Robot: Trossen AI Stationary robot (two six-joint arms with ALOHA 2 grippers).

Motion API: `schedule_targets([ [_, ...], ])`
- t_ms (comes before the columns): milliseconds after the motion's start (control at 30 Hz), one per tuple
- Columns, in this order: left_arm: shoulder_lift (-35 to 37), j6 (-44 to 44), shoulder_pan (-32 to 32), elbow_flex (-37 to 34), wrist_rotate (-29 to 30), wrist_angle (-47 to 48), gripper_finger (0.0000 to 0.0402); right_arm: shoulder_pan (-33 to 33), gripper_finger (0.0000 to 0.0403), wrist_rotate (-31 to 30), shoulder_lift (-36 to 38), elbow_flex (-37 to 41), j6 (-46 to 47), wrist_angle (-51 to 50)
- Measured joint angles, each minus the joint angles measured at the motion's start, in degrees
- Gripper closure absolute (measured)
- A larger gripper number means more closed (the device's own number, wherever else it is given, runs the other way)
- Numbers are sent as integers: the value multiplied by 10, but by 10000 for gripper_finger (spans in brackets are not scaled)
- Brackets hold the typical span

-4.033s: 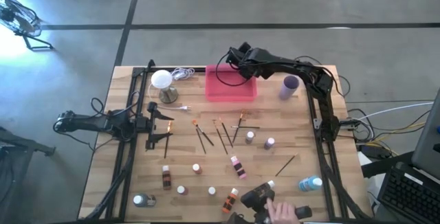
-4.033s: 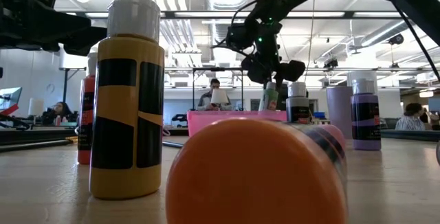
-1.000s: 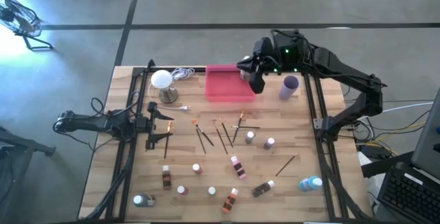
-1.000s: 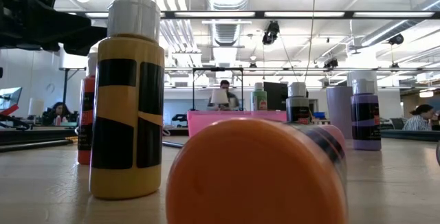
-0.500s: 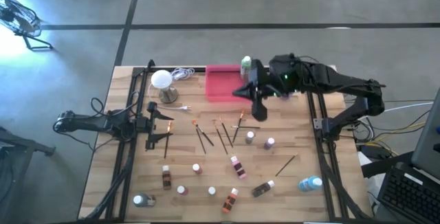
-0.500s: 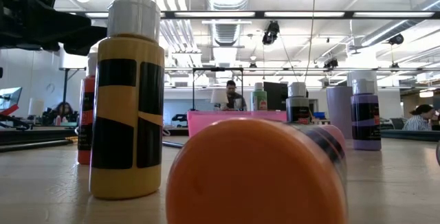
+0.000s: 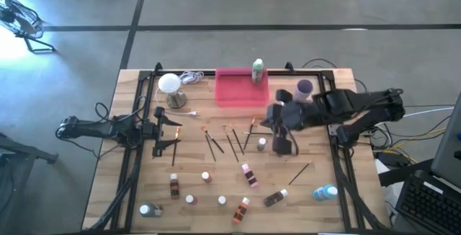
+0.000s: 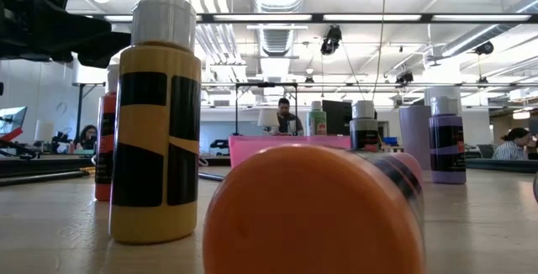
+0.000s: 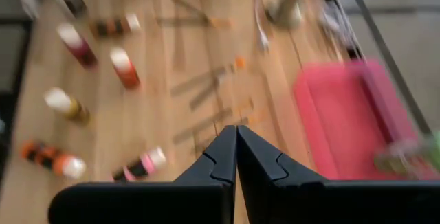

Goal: Pick & Place Paint Supplies
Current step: Put the black silver paint brush into the violet cup

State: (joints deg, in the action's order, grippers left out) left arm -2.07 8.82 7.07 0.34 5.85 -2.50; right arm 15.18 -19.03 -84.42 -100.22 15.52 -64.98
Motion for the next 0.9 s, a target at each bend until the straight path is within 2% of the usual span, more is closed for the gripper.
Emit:
schedule_targets([
  [200,0,0,0,0,0,0,119,79,394,-79,13,16,84,-87],
  [500,0,0,0,0,0,0,119,191,394,-143,72,100,172,-97],
  [667,0,0,0,0,0,0,119,220,394,-153,110,158,228,-97],
  [900,0,-1,0,0,0,-1,119,226,394,-158,164,243,303,-97],
])
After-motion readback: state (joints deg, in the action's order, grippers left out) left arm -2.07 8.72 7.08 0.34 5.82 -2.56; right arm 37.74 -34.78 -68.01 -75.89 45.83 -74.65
